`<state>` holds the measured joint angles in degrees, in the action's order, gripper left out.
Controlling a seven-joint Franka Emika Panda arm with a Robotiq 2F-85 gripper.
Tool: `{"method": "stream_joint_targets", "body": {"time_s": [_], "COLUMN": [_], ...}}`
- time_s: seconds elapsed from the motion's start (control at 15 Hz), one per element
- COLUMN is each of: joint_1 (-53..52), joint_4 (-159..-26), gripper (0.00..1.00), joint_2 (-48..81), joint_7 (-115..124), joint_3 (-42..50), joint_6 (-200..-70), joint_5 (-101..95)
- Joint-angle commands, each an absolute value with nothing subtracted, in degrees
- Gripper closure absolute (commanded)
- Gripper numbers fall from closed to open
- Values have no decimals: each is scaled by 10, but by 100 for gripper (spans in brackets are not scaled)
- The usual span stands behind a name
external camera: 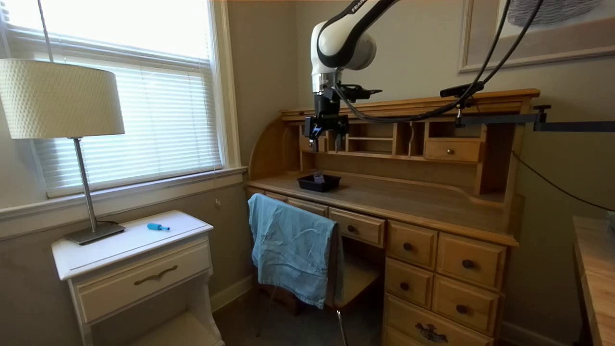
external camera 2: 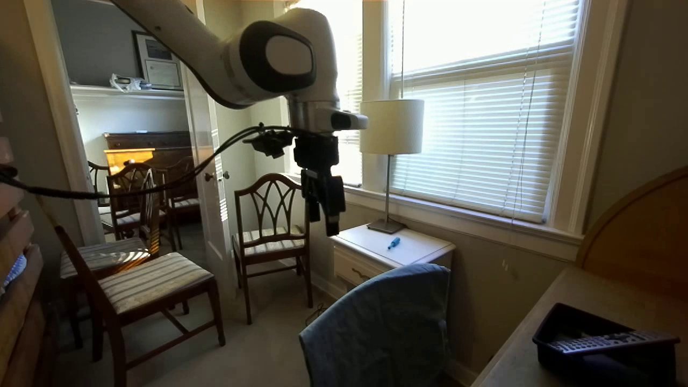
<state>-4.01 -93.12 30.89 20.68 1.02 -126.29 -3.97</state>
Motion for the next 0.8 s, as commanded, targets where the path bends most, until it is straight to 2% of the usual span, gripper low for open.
{"method": "stream_joint_targets", "body": {"time_s": [0.0, 0.2, 0.27, 0.73], "joint_1": [-57, -66, -59, -60], "joint_4": [-789, -702, -786, -764], "gripper": [0, 0, 0, 0], "joint_2": [411, 473, 419, 448], "joint_7": [233, 261, 235, 216], "joint_3": [22, 27, 23, 27], "joint_6": [-1185, -1123, -1172, -1190], "joint_5": [-29, -26, -31, -42]}}
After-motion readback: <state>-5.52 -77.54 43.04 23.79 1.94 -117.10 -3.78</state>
